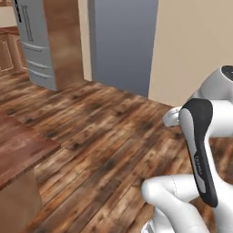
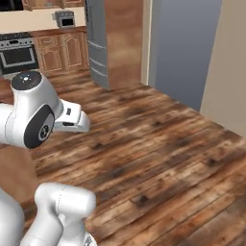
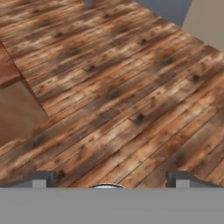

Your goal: Retrieve the tupperware and aluminum foil from the cabinet and place them on the dining counter near the plate with lemon wedges to prepare for storing leftovers.

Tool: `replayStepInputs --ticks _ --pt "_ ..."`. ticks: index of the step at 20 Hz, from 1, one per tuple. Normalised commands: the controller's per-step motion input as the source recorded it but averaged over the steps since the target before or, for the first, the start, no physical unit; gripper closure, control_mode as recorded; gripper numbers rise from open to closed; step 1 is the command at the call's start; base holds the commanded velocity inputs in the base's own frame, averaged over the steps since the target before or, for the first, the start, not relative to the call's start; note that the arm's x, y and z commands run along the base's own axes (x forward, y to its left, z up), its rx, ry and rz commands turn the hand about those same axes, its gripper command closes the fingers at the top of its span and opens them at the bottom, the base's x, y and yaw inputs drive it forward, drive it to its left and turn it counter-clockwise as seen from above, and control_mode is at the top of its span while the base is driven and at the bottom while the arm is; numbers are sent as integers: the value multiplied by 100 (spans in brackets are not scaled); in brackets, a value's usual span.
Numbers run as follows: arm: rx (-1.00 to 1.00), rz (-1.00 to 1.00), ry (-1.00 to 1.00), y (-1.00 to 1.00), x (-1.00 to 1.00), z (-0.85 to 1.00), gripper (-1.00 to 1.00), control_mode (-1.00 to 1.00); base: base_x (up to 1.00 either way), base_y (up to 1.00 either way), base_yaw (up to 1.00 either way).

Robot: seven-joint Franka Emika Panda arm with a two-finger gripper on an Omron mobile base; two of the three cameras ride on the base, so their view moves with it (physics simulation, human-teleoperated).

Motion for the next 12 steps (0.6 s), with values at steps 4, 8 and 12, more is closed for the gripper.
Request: replayStepInputs --ticks 4,8,12 --pt "0 0 0 0 0 0 -100 100 100 -49 46" --pt "0 0 0 0 0 0 -100 100 100 -48 47" --pt "0 0 0 0 0 0 -100 100 100 -40 45"
